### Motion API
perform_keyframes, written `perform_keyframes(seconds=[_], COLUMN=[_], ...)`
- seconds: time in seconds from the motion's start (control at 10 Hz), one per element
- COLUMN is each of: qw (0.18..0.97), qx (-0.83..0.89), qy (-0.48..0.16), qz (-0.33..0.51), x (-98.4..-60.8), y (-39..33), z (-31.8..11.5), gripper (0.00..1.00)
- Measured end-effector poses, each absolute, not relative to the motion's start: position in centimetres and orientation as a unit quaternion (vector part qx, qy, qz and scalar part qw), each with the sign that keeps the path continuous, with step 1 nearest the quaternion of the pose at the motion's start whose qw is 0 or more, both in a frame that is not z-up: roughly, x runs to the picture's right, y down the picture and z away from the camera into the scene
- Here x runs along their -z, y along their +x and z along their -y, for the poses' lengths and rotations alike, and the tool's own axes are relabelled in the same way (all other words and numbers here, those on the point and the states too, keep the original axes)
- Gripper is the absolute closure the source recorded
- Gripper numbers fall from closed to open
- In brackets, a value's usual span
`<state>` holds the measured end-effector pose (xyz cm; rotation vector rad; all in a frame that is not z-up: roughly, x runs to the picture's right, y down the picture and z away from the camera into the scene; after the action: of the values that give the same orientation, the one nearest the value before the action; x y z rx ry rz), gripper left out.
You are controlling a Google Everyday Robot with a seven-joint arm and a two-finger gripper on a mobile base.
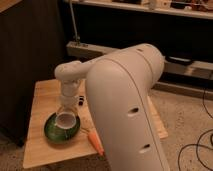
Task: Place the ceramic cup in the ceramic bowl
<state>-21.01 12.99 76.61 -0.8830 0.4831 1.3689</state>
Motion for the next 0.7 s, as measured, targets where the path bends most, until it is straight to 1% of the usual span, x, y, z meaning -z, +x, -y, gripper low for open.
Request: perform_keyframes(seconds=[0.1, 0.2, 0.3, 0.4, 0.5, 0.6, 0.7], qw=[0.667, 0.671, 0.676, 0.679, 0.677, 0.665, 0.656], qx=[-0.597, -0.592, -0.587, -0.581, -0.579, -0.577, -0.577], qy=[-0.393, -0.395, -0.398, -0.406, -0.422, -0.452, -0.472], qz=[-0.211, -0.207, -0.199, -0.190, -0.172, -0.142, -0.120], x=[-76.5, -76.6, -76.6, -76.5, -76.5, -76.5, -76.6], y=[-21.6, -21.8, -22.0, -22.0, -21.9, -21.5, -21.2], z=[-13.4, -13.4, -13.1, -13.0, -12.8, -12.5, -12.2], gripper=[0.82, 0.74, 0.62, 0.53, 0.44, 0.33, 0.28])
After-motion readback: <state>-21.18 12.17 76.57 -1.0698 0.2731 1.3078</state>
